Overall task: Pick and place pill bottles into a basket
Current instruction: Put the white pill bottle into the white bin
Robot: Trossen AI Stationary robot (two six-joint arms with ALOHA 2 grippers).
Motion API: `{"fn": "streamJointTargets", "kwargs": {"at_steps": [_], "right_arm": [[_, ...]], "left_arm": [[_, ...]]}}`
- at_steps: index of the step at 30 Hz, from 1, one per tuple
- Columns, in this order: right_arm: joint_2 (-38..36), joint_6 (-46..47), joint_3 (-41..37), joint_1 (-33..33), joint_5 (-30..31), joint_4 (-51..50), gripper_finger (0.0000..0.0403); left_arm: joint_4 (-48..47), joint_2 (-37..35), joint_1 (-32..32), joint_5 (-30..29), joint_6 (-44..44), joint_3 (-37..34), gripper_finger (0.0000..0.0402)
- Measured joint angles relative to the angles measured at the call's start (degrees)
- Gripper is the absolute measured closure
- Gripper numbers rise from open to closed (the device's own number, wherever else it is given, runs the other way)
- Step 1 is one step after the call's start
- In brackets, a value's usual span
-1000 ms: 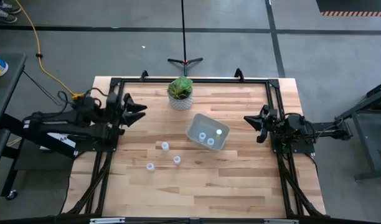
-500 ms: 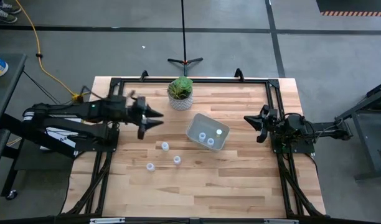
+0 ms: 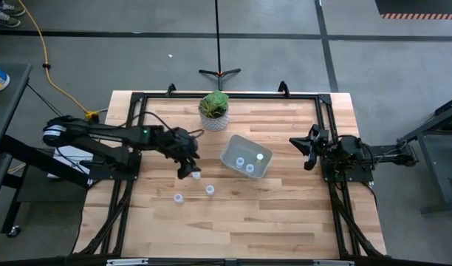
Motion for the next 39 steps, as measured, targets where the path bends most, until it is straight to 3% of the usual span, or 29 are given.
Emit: {"fn": "streamJointTargets", "kwargs": {"at_steps": [7, 13, 23, 39], "right_arm": [[0.0, -1.5, 0.0, 0.0, 0.0, -0.8, 0.0397], [0.0, -1.6, 0.0, 0.0, 0.0, -1.4, 0.0401], [0.0, -4.6, 0.0, 0.0, 1.8, -2.0, 0.0400], [0.0, -5.9, 0.0, 0.0, 2.1, -2.3, 0.0401]], "left_arm": [[0.5, 6.1, -4.4, -1.7, 2.1, 0.0, 0.0078], [-2.5, 7.6, -7.5, -9.2, 3.1, 0.0, 0.0081], [-4.8, 9.6, -7.7, -13.2, 5.2, 0.0, 0.0088], [-1.5, 15.9, -7.7, -11.2, 6.1, 0.0, 0.0105]]}}
